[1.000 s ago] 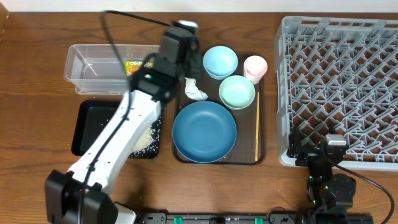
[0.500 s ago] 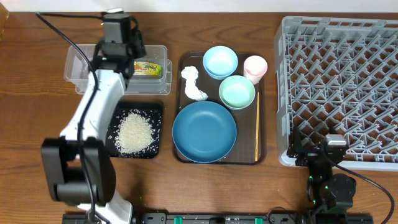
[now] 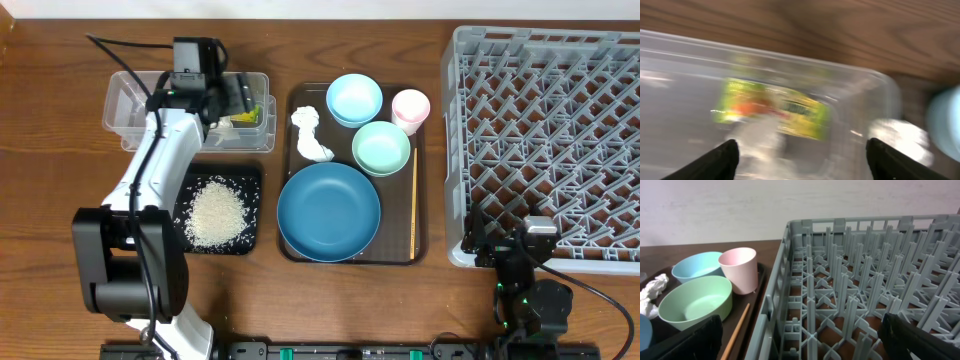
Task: Sort waste into correct bins and load items into the dishwasher rack
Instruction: 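Carry the tissue to the clear container and release it, then return the left gripper and grasp the remaining white tissue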
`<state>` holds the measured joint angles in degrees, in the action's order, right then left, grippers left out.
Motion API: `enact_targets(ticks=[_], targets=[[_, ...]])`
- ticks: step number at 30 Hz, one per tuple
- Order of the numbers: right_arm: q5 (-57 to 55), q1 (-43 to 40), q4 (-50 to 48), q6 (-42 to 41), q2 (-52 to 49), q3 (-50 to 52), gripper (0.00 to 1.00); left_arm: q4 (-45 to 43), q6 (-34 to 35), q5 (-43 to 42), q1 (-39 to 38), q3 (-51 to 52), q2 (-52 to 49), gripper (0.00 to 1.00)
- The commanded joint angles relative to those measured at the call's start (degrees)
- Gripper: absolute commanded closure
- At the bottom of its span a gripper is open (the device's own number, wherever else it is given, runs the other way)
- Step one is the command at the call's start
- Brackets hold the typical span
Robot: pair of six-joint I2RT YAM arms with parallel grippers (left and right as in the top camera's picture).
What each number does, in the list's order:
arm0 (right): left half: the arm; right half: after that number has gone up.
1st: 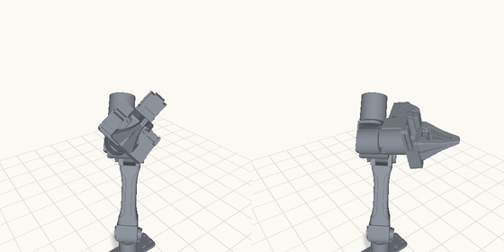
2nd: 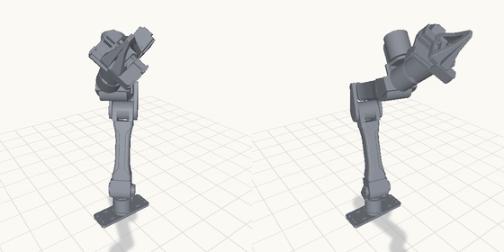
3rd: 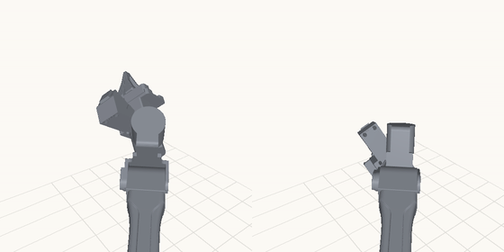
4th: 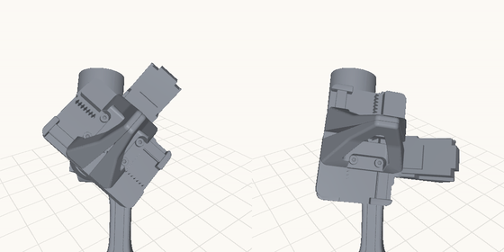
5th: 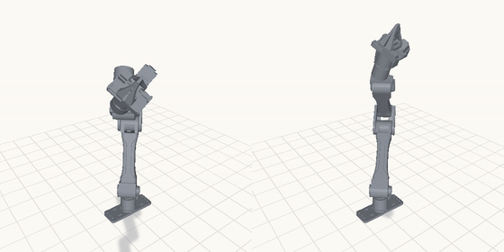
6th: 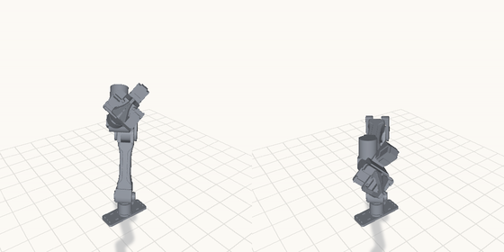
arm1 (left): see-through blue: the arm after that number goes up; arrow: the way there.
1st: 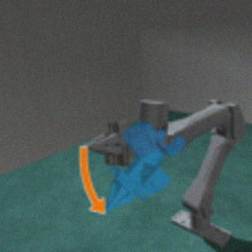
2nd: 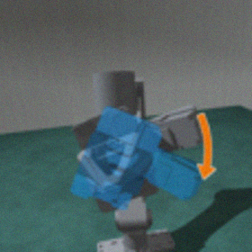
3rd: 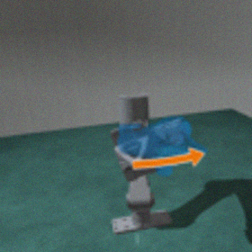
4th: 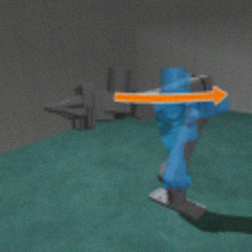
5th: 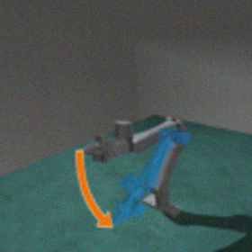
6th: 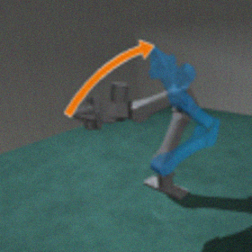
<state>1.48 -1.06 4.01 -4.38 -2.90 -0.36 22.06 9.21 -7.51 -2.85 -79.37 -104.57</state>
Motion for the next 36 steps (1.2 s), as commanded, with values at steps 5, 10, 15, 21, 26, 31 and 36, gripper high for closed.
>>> enact_targets(ticks=[5,10,15,21,26,31,36], targets=[[-0.15,-0.63,0.22,-0.7,0.2,0.04,0.01,-0.37,-2.82,-11.28,-4.59,-0.35,1.01,0.25],[-0.17,-0.63,0.22,-0.7,0.2,0.04,0.01,-0.42,-2.75,3.39,-7.37,-0.35,2.95,0.26],[-0.15,-0.63,0.22,-0.7,0.2,0.04,0.01,1.46,-2.54,3.45,-9.81,-0.35,6.16,0.25],[-0.15,-0.63,0.22,-0.7,0.2,0.04,0.01,6.43,-5.11,-4.74,-15.32,-0.33,6.29,0.25],[-0.15,-0.63,0.22,-0.7,0.2,0.04,0.01,6.82,-11.17,-2.95,-20.46,-0.33,2.78,0.26],[-0.15,-0.63,0.22,-0.7,0.2,0.04,0.01,5.05,-11.1,5.31,-21.7,-0.33,-1.2,0.26],[-0.17,-0.63,0.22,-0.7,0.2,0.04,0.01,3.96,-11.1,5.6,-20.65,-0.33,-3.85,0.26]])
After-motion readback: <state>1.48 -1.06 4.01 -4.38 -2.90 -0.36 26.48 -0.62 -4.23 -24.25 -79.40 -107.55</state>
